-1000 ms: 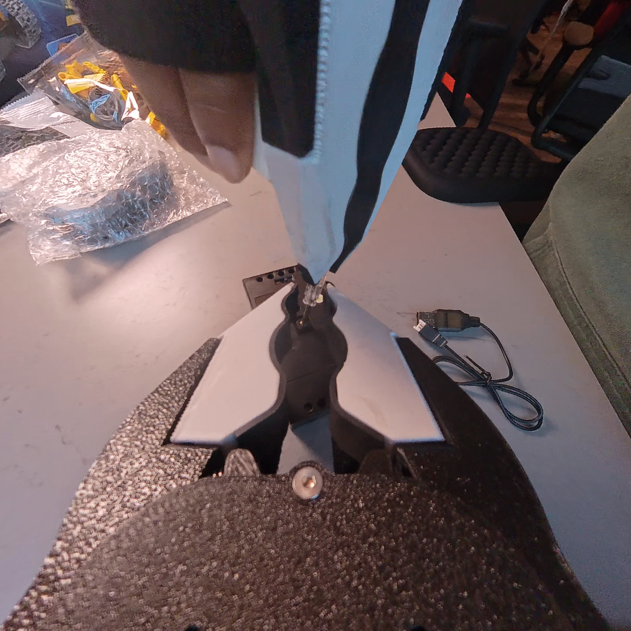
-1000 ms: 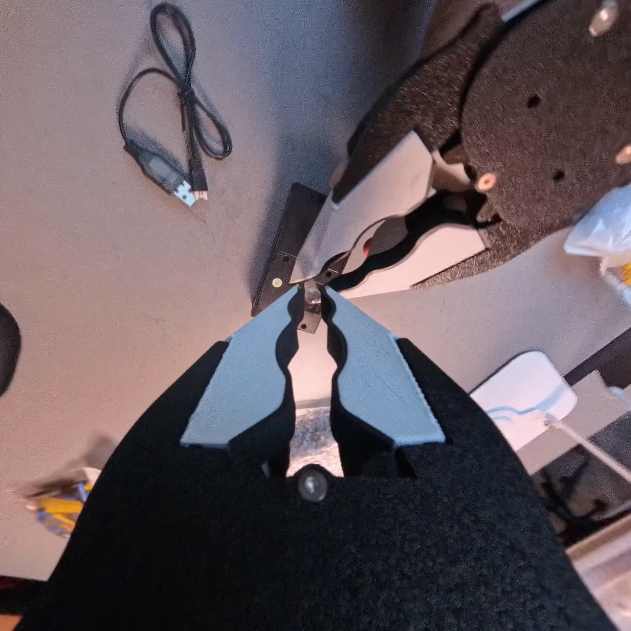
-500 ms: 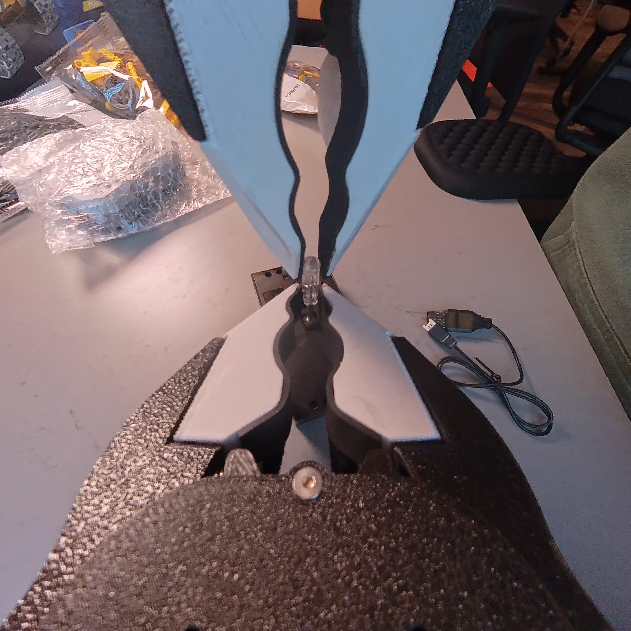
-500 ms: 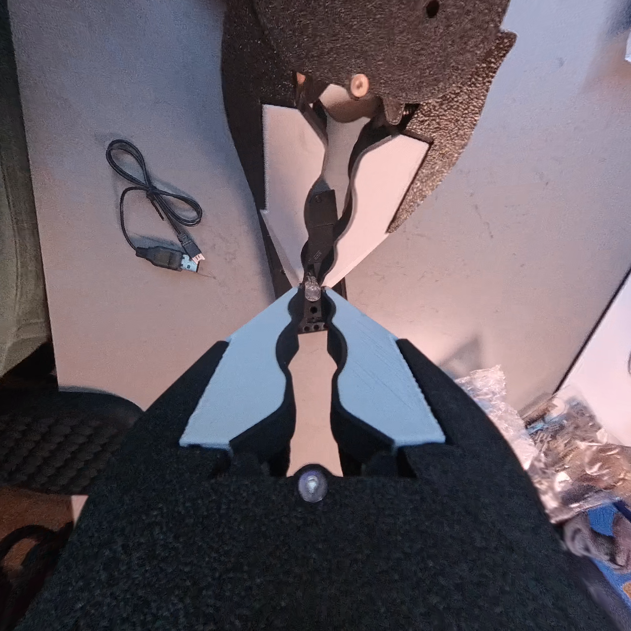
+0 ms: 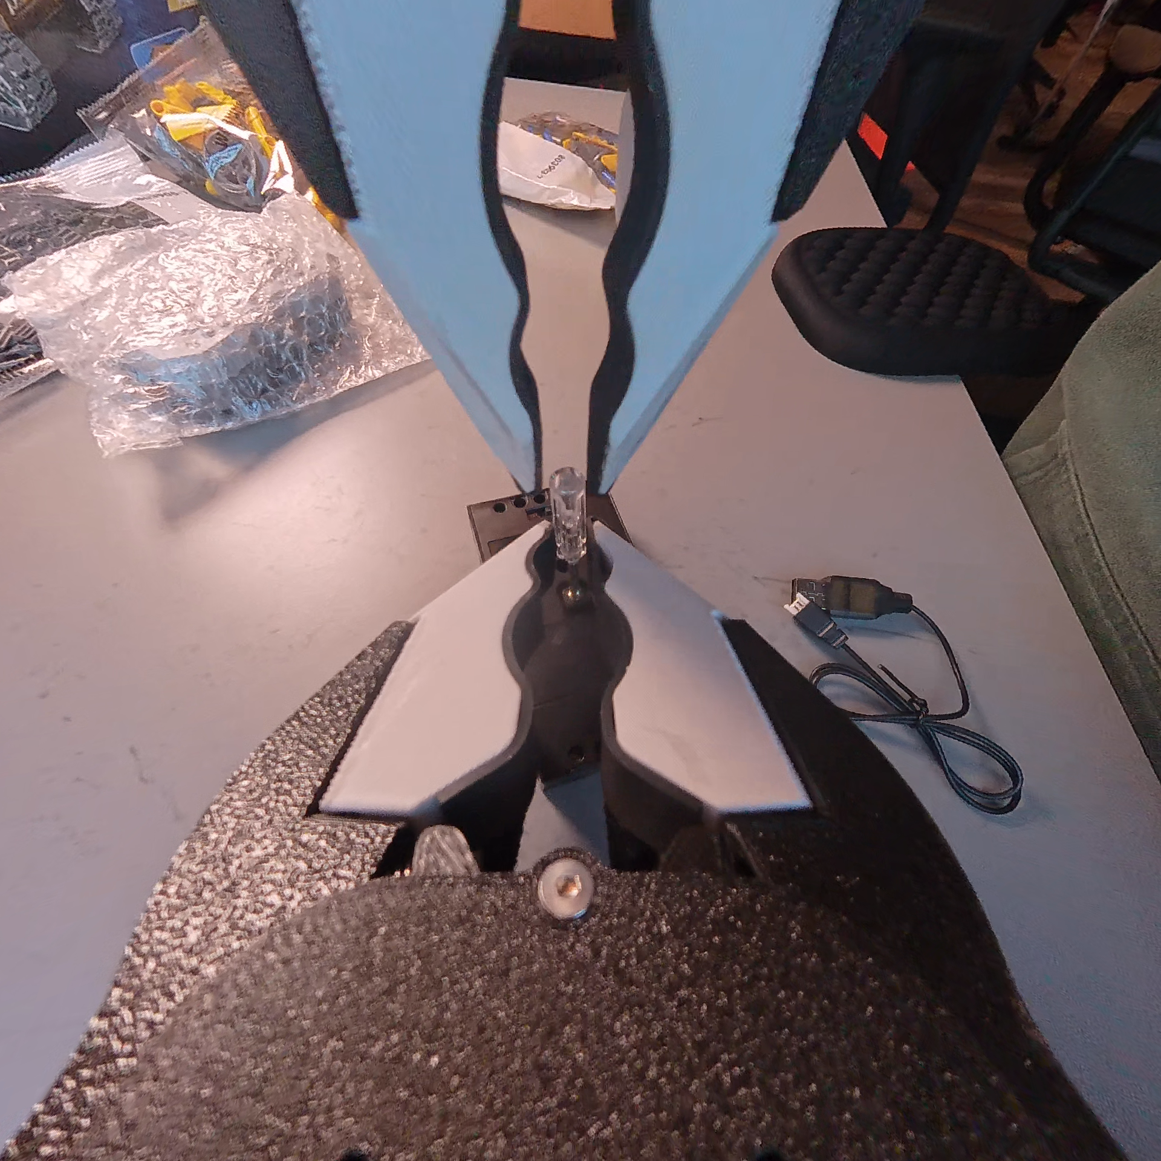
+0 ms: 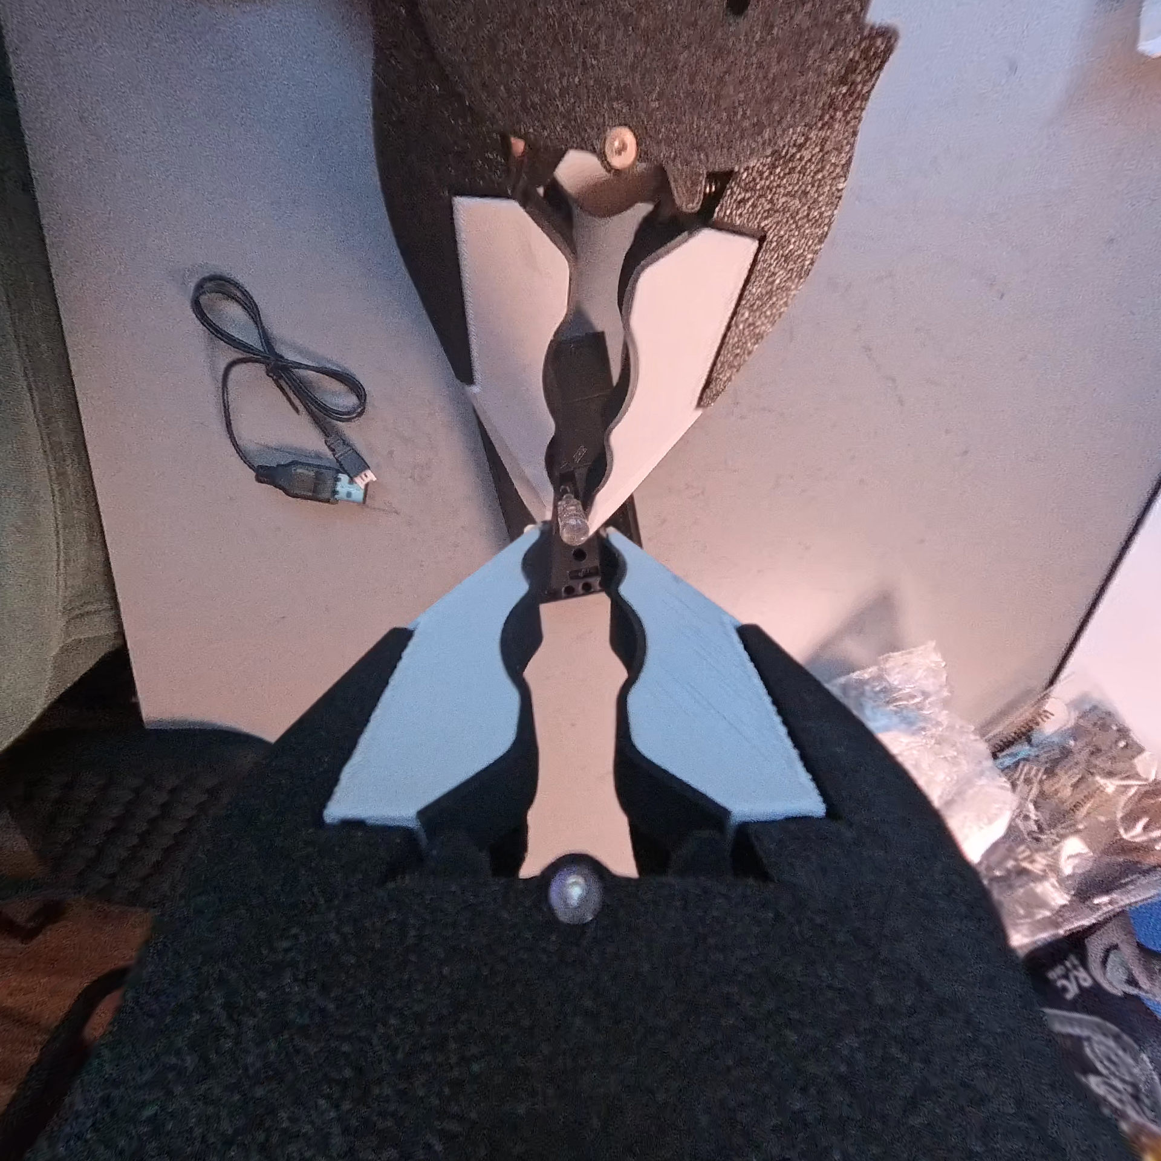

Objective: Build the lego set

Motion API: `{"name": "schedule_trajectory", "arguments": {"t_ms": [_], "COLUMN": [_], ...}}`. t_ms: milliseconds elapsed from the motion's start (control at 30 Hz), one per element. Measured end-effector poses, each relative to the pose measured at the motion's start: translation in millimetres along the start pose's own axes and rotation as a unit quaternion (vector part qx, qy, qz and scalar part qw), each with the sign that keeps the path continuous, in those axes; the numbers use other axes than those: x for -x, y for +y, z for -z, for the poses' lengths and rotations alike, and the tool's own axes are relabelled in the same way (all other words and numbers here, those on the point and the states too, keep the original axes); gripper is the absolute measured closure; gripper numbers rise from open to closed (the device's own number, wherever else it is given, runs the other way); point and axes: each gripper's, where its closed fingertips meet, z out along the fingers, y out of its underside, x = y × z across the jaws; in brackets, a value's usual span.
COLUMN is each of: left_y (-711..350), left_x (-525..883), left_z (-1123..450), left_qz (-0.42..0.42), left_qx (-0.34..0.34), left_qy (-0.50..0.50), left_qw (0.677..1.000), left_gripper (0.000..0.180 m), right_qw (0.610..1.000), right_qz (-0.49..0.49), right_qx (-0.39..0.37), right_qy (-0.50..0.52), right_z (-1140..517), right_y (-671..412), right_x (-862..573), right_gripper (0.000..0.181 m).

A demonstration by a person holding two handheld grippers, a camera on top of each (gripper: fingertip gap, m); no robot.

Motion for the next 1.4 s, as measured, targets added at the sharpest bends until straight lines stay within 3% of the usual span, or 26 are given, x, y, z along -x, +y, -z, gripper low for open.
{"name": "schedule_trajectory", "arguments": {"t_ms": [133, 200, 300, 367, 433, 533, 633, 700, 800, 900, 1000, 1067, 1133, 1200, 1400], "left_y": [1, 1, -1, -1, 0, 0, 1, 1, 1, -3, -2, -1, 0, -1, 0], "left_x": [-2, -6, -9, -4, -1, 1, 0, 0, -5, -9, -2, 2, 3, 3, 1], "left_z": [1, 0, -2, -2, -1, 0, 0, 0, 0, 2, 2, 4, 4, 3, 3], "left_qz": [-0.004, -0.007, -0.018, -0.019, -0.007, -0.004, -0.006, -0.008, -0.014, -0.015, -0.014, -0.004, 0.0, -0.004, -0.01], "left_qx": [0.003, 0.003, -0.003, -0.002, -0.003, 0.0, 0.002, 0.004, 0.003, -0.011, -0.008, -0.005, -0.006, -0.005, -0.004], "left_qy": [0.003, 0.015, 0.019, 0.001, 0.0, -0.005, -0.003, -0.004, 0.009, 0.025, 0.006, 0.003, -0.001, -0.003, -0.004], "left_qw": [1.0, 1.0, 1.0, 1.0, 1.0, 1.0, 1.0, 1.0, 1.0, 1.0, 1.0, 1.0, 1.0, 1.0, 1.0], "left_gripper": [0.171, 0.167, 0.169, 0.171, 0.171, 0.171, 0.171, 0.171, 0.165, 0.169, 0.172, 0.172, 0.172, 0.173, 0.172], "right_qw": [0.999, 0.991, 0.933, 0.907, 0.942, 0.997, 1.0, 1.0, 0.993, 0.932, 0.88, 0.922, 0.985, 0.999, 0.999], "right_qz": [0.033, 0.132, 0.356, 0.413, 0.325, 0.072, -0.014, -0.017, 0.114, 0.359, 0.462, 0.365, 0.163, 0.053, 0.026], "right_qx": [0.011, 0.015, 0.035, 0.052, 0.038, 0.019, -0.011, -0.004, 0.004, 0.029, 0.061, 0.062, 0.019, -0.002, 0.037], "right_qy": [-0.005, -0.006, 0.033, 0.069, 0.079, 0.0, -0.014, -0.008, -0.008, 0.037, 0.089, 0.108, 0.052, 0.009, 0.022], "right_z": [-4, -4, -4, -2, 0, 0, -3, -4, -5, -4, -2, 1, 3, 3, -6], "right_y": [-1, -3, -2, 0, 0, 5, -3, -4, -6, -4, -1, 2, -4, -8, 1], "right_x": [3, 9, 11, 3, -5, 3, 5, 2, 9, 12, 4, -7, 1, 8, 1], "right_gripper": [0.175, 0.175, 0.174, 0.173, 0.169, 0.142, 0.169, 0.174, 0.174, 0.174, 0.173, 0.171, 0.159, 0.159, 0.174]}}
